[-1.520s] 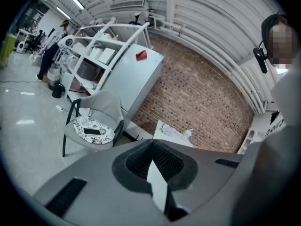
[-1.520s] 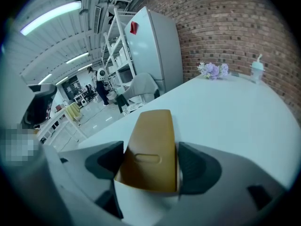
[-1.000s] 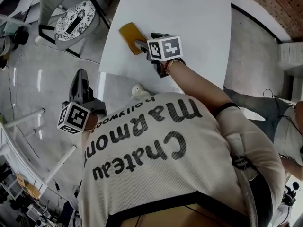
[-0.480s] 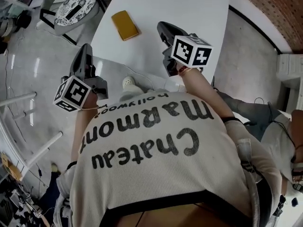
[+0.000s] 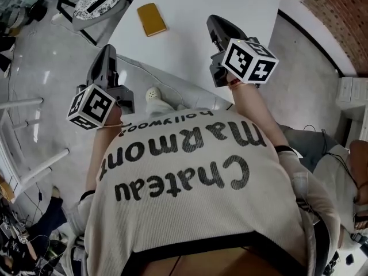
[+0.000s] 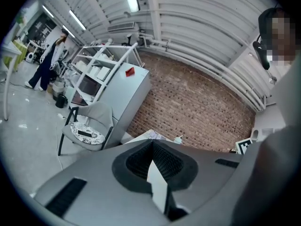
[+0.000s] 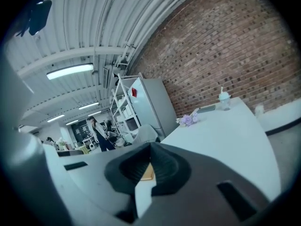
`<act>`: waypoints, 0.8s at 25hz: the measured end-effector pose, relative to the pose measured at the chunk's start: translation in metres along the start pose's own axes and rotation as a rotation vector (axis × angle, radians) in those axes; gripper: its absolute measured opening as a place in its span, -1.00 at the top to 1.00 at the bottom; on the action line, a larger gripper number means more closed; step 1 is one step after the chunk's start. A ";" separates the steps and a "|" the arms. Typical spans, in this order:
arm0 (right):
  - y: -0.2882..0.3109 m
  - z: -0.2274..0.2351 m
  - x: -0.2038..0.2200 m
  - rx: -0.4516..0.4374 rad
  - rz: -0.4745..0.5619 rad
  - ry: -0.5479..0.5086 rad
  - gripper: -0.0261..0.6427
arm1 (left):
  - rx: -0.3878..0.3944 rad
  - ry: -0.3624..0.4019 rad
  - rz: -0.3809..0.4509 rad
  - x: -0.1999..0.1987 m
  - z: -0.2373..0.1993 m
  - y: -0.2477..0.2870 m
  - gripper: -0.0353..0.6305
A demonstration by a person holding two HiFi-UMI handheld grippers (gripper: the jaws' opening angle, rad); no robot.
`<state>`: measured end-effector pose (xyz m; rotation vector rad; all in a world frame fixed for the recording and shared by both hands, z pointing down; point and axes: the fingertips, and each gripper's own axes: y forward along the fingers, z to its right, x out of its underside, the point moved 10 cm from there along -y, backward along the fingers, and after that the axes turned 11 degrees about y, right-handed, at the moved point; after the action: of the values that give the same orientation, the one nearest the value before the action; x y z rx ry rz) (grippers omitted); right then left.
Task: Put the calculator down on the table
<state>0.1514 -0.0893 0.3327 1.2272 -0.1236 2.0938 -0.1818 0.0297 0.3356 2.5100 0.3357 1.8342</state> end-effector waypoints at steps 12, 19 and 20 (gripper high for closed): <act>-0.046 0.007 0.010 -0.013 -0.019 -0.031 0.91 | -0.011 0.001 0.008 0.018 0.038 -0.042 0.89; -0.048 0.001 0.015 -0.024 -0.039 -0.054 0.91 | -0.017 -0.001 0.015 0.021 0.041 -0.052 0.89; -0.048 0.000 0.015 -0.025 -0.041 -0.055 0.91 | -0.017 -0.002 0.015 0.021 0.041 -0.053 0.89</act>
<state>0.1763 -0.0451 0.3327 1.2628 -0.1477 2.0185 -0.1454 0.0903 0.3354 2.5096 0.3005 1.8320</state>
